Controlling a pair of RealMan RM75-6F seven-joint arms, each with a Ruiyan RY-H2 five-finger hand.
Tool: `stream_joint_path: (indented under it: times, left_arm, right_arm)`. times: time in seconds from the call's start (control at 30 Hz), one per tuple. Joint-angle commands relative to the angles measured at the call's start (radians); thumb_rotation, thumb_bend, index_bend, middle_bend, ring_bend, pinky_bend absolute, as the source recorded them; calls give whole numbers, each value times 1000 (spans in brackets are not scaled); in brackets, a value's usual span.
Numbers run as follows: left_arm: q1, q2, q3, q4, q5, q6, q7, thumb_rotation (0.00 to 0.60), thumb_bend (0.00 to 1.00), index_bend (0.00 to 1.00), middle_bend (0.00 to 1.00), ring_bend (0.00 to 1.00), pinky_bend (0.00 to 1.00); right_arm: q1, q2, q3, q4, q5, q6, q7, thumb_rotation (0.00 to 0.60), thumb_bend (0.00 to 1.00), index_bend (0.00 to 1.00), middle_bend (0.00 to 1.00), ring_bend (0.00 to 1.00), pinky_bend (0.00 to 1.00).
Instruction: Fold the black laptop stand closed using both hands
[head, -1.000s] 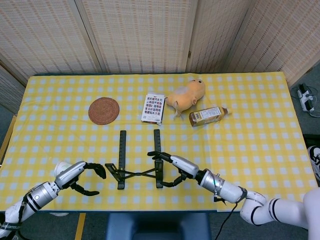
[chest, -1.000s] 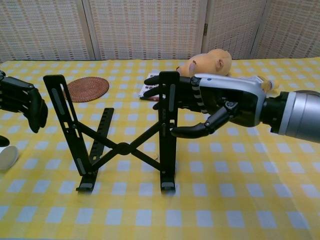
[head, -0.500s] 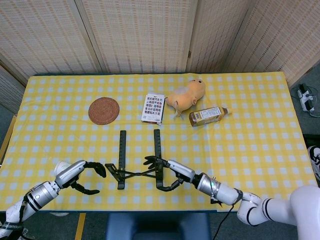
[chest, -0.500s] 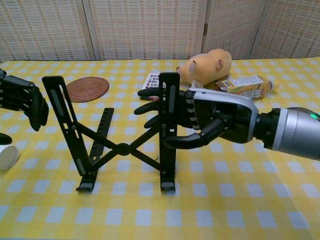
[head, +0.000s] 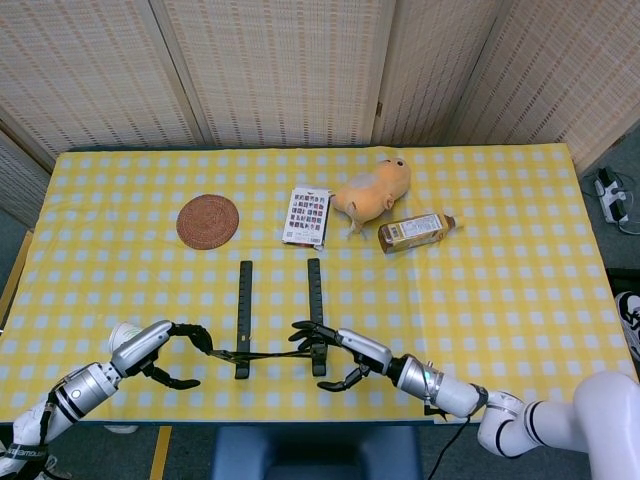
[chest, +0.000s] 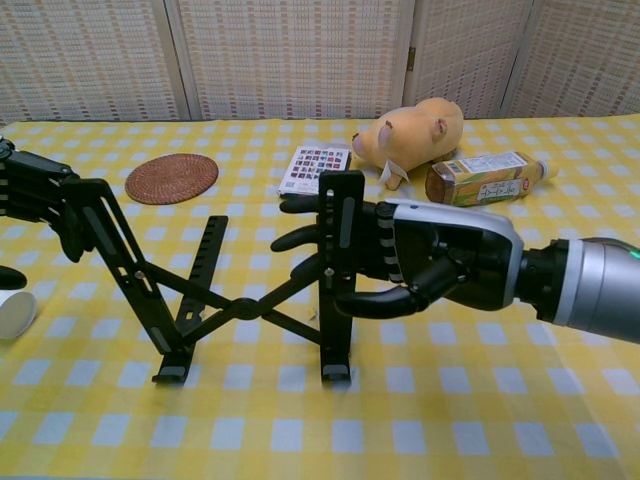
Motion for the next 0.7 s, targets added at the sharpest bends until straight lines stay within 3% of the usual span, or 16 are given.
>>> stream_joint_path:
  times: [0.03, 0.7]
  left_arm:
    - [-1, -1, 0, 0, -2, -2, 0, 600, 212, 502, 479, 442, 410]
    - [-7, -7, -1, -1, -16, -13, 2, 600, 211, 502, 479, 441, 410]
  right_arm:
    - [4, -10, -8, 9, 8, -9, 27, 600, 334, 0, 176, 204, 72]
    - [28, -21, -84, 40, 20, -25, 406, 600, 334, 0, 177, 204, 88]
